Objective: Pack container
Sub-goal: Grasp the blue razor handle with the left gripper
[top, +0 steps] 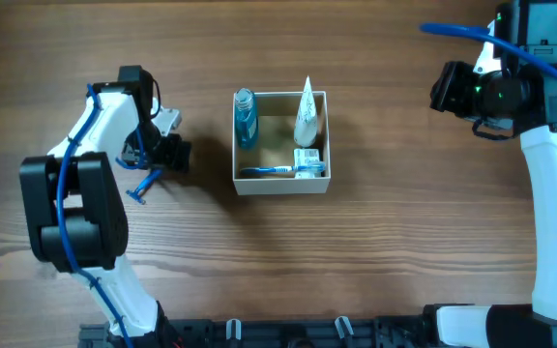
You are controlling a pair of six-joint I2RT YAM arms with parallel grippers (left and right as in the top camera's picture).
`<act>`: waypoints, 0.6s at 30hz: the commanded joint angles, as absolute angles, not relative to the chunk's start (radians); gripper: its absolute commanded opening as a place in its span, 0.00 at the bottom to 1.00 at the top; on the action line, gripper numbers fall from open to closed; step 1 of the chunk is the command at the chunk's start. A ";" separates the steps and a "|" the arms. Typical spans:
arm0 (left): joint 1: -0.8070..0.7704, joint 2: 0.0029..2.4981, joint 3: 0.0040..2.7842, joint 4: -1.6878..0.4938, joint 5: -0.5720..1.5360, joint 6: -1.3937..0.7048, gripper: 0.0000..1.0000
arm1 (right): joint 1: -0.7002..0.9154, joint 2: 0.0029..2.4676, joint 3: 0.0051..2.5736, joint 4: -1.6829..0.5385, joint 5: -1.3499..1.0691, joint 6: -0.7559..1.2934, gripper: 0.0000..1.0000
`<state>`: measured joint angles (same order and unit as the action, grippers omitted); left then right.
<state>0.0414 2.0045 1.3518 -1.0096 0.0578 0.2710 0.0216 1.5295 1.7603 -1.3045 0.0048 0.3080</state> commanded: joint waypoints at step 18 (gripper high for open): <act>0.044 2.017 1.223 -0.969 -0.017 0.275 0.41 | 0.018 1.515 1.762 -1.303 0.026 0.290 0.62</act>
<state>0.0402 1.9839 1.2644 -0.9680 -0.0372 0.2741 0.0216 1.5295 1.7603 -1.3045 0.0048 0.3077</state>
